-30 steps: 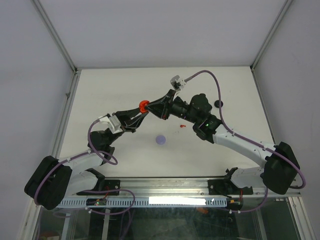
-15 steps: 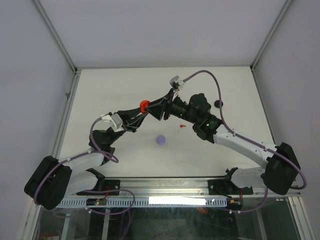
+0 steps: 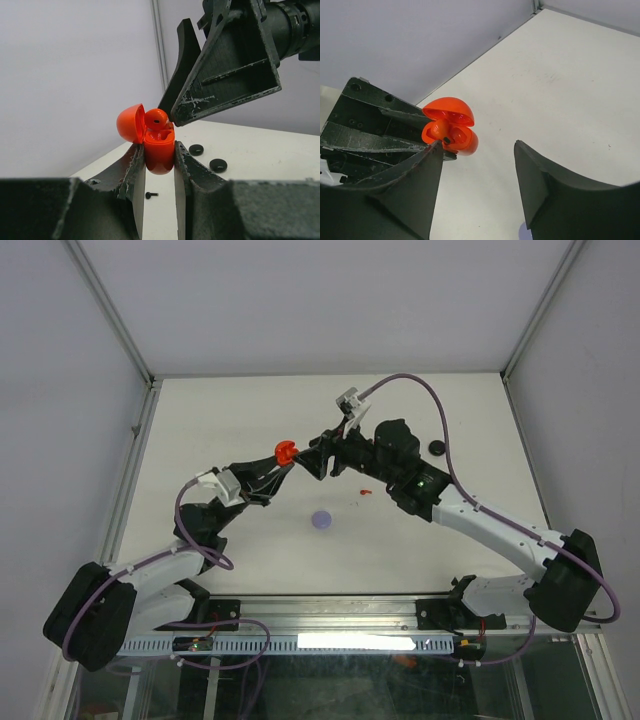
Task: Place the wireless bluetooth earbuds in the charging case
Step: Place the earbud in the charging case.
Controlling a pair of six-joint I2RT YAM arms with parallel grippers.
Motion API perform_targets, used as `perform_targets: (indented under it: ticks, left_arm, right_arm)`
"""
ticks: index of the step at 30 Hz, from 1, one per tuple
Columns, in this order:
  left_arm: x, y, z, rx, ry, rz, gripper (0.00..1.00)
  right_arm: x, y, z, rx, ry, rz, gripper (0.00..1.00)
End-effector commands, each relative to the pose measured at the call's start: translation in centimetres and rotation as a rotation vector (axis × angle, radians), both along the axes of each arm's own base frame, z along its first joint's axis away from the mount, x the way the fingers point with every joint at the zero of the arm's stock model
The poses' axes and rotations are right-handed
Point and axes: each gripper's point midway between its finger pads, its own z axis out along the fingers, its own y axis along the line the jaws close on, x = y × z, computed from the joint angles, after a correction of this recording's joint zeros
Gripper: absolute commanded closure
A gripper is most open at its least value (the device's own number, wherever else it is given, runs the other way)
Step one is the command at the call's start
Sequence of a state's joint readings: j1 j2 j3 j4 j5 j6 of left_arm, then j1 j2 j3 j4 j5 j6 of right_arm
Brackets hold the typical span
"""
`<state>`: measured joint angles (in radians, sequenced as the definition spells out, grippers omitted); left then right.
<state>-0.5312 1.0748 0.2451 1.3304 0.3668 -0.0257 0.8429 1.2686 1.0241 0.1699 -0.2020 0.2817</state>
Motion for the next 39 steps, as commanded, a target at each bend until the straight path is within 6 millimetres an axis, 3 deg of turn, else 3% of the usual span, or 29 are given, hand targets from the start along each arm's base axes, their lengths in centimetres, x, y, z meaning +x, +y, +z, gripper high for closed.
perform_targets:
  ticks: [1,7,12,21,39]
  left_arm:
    - [-0.2,0.3,-0.2,0.010,-0.004,0.020,0.97]
    - [0.1,0.0,-0.8,0.076,0.002,0.032,0.97]
    - [0.2,-0.1,-0.7,0.117,-0.023,0.045,0.97]
    - [0.3,-0.5,-0.6,0.176,-0.065,0.054,0.97]
    - [-0.2,-0.6,-0.5,0.196,-0.114,0.066,0.98]
  right_arm:
    - [0.0,-0.8,4.6,-0.001,-0.114,-0.016,0.36]
    - [-0.1,-0.2,5.1,-0.046,-0.111,0.026,0.22]
    - [0.7,0.4,3.8,-0.118,-0.055,0.021,0.16]
    - [1.7,0.6,2.0,-0.183,0.013,-0.016,0.14]
    - [3.7,-1.7,-0.1,-0.284,0.108,-0.201,0.14]
